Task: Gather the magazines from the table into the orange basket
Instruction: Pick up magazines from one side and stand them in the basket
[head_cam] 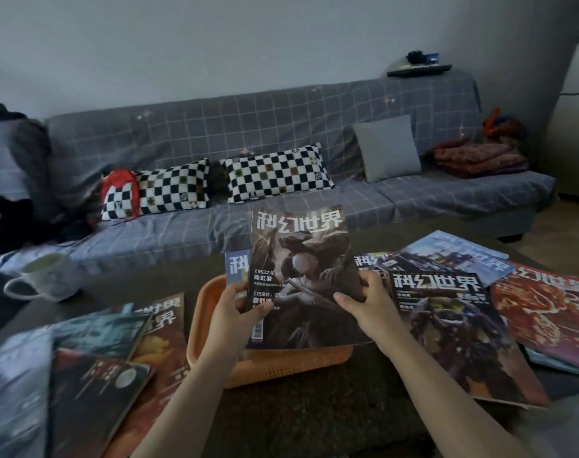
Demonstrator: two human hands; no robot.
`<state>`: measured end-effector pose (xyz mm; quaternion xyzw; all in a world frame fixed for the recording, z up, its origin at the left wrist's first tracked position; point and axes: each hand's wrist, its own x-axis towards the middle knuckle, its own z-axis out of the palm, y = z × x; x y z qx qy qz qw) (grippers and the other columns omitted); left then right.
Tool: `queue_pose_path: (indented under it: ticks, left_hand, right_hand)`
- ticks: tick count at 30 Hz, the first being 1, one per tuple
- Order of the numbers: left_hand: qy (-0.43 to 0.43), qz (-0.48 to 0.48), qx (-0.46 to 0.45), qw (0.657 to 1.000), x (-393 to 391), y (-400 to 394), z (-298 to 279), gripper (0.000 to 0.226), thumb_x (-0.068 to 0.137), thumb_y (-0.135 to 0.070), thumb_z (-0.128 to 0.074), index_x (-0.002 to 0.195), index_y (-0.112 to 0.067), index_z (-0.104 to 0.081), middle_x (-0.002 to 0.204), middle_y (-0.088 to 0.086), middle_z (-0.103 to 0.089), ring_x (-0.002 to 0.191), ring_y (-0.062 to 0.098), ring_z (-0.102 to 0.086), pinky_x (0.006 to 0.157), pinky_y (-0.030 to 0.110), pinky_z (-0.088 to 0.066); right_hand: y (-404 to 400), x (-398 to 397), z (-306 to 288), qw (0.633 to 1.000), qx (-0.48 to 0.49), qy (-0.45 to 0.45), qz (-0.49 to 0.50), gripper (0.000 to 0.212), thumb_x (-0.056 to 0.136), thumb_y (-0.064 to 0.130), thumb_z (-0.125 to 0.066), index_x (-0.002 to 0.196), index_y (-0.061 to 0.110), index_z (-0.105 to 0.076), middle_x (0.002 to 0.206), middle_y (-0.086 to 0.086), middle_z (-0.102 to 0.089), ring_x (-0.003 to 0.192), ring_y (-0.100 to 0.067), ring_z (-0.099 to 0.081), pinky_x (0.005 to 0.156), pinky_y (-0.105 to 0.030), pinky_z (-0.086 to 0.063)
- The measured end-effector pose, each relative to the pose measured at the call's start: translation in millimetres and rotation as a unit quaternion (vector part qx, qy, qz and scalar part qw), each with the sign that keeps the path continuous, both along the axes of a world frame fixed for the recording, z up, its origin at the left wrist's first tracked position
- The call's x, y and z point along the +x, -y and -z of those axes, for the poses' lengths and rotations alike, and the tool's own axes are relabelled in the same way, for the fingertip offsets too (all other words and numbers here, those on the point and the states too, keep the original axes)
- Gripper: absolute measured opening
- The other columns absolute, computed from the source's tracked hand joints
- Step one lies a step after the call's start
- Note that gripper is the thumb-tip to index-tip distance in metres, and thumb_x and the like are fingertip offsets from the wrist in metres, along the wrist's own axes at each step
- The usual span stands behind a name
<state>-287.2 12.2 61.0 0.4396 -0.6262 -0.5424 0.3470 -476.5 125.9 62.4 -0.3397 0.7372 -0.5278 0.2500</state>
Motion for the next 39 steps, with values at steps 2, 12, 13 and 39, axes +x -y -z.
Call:
queue_pose_path:
  ticks: [2, 12, 13, 39]
  left_hand:
    - [0.014, -0.017, 0.008, 1.0, 8.2, 10.0, 8.1, 0.035, 0.081, -0.019, -0.076, 0.107, -0.028, -0.054, 0.109, 0.004, -0.071, 0.094, 0.024, -0.071, 0.077, 0.05, -0.06]
    - [0.196, -0.066, -0.066, 0.976, 18.4, 29.7, 32.4, 0.038, 0.081, -0.021, -0.076, 0.111, -0.017, -0.052, 0.093, -0.01, -0.062, 0.077, -0.001, -0.056, 0.054, 0.014, -0.038]
    - [0.213, -0.067, -0.071, 0.972, 17.9, 29.8, 32.3, 0.041, 0.082, -0.021, -0.075, 0.115, -0.017, -0.051, 0.094, -0.01, -0.061, 0.076, -0.001, -0.055, 0.054, 0.014, -0.037]
    - [0.248, -0.035, -0.022, 0.968, 13.3, 35.1, 30.9, 0.024, 0.094, -0.032, -0.058, 0.109, -0.014, -0.062, 0.089, -0.002, -0.072, 0.077, 0.011, -0.067, 0.057, 0.021, -0.049]
  right_hand:
    - [15.9, 5.2, 1.6, 0.999, 0.02, -0.022, -0.018, 0.046, 0.085, 0.022, -0.068, 0.12, 0.018, -0.04, 0.115, -0.002, -0.06, 0.103, -0.019, -0.058, 0.086, -0.035, -0.05]
    - [57.7, 18.8, 16.3, 0.964, 0.177, -0.189, -0.058, 0.053, 0.087, 0.03, -0.064, 0.131, 0.014, -0.04, 0.122, -0.003, -0.059, 0.109, -0.019, -0.059, 0.075, -0.022, -0.039]
    - [58.9, 18.8, 16.6, 0.959, 0.182, -0.21, -0.056, 0.053, 0.087, 0.029, -0.064, 0.131, 0.014, -0.039, 0.119, -0.004, -0.061, 0.106, -0.019, -0.061, 0.073, -0.022, -0.039]
    - [76.8, 11.8, 22.6, 0.954, 0.249, -0.141, -0.087, 0.06, 0.091, 0.037, -0.057, 0.141, 0.009, -0.039, 0.141, -0.009, -0.048, 0.129, -0.023, -0.047, 0.103, -0.033, -0.038]
